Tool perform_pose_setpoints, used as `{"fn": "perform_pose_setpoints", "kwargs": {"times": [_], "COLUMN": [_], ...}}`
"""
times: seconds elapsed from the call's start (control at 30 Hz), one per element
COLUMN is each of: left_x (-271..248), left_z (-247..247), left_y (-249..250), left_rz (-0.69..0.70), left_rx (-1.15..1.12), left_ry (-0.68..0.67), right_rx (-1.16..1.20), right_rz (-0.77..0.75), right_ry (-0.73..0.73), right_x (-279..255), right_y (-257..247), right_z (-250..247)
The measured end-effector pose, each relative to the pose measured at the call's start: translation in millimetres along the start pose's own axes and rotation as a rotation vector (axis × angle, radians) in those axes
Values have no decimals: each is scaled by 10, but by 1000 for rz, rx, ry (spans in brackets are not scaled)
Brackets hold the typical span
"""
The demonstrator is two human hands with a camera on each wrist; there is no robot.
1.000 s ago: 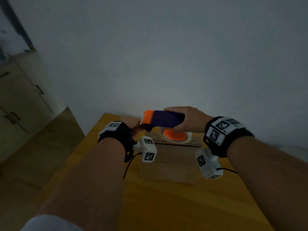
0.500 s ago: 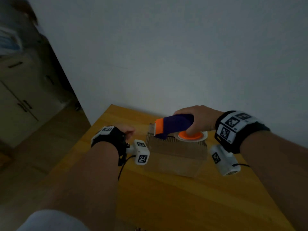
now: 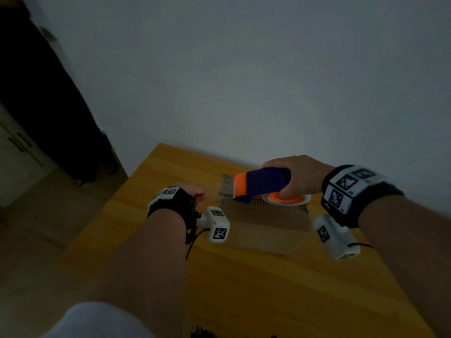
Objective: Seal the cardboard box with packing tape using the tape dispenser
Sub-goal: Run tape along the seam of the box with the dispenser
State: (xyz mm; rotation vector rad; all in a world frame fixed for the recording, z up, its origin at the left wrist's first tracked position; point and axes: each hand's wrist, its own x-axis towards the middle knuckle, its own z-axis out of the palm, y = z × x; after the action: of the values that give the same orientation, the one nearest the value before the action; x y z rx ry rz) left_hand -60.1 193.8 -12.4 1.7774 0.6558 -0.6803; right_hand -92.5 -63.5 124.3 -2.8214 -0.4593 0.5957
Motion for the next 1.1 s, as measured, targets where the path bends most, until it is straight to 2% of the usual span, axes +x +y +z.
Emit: {"fn": "perform_pose_setpoints", "kwargs": {"times": [0.27, 0.47, 0.63, 0.73, 0.8, 0.93, 1.0, 1.1], "left_x": [213, 140, 341, 425, 539, 117, -24, -93], "left_z": [200, 389, 413, 383, 323, 302, 351, 436], "left_y": [-24, 5, -33, 16, 71, 263, 330, 377], "left_rz": [-109, -118, -31, 20, 65, 99, 111, 141], "left_rx": [-66, 83, 310, 604, 700, 328, 415, 546], "left_ry": [-54, -112, -126, 0, 74, 15, -32, 48], "right_rx": [-13, -38, -46, -89, -120, -146, -137, -119], "right_rz": [26, 32, 9, 14, 24, 14, 14, 12], "right_ry": [-28, -55, -59, -65, -74, -65, -67, -75], "right_x": [50, 96, 124, 124, 133, 173, 166, 142], "right_y": [11, 9, 15, 8, 15, 32, 38, 74], "right_z": [40, 47, 63, 78, 89, 98, 101, 104]}}
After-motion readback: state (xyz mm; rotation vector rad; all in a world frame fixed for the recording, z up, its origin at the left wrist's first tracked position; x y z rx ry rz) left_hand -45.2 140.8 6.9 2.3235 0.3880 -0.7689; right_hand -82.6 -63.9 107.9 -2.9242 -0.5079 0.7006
